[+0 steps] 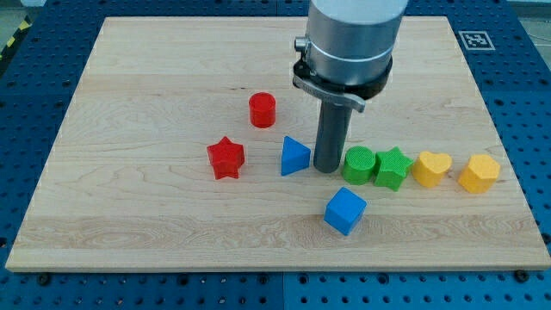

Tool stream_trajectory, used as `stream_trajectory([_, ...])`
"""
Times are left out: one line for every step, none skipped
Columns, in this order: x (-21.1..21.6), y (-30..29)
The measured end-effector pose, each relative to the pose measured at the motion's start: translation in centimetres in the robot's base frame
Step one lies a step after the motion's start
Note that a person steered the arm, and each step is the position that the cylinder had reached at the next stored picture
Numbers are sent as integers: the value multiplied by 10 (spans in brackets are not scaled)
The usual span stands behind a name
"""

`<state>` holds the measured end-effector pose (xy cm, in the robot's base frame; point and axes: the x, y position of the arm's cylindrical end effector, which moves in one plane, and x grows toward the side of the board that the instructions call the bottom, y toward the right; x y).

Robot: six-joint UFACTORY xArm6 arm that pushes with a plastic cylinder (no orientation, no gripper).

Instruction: Move the blue triangle to the top left of the blue cube

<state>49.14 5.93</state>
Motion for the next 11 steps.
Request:
stream_trajectory([-31, 0])
stream_trajectory([-38, -33])
stream_trajectory([-38, -64])
stream_trajectory([-34, -63])
stream_trajectory([-32, -62])
stream_trajectory([-35, -58])
stream_trajectory([-26, -42])
stream_trajectory([-8, -36])
stream_trajectory([0, -35])
stream_trajectory([7, -35])
stream_trajectory([23, -35])
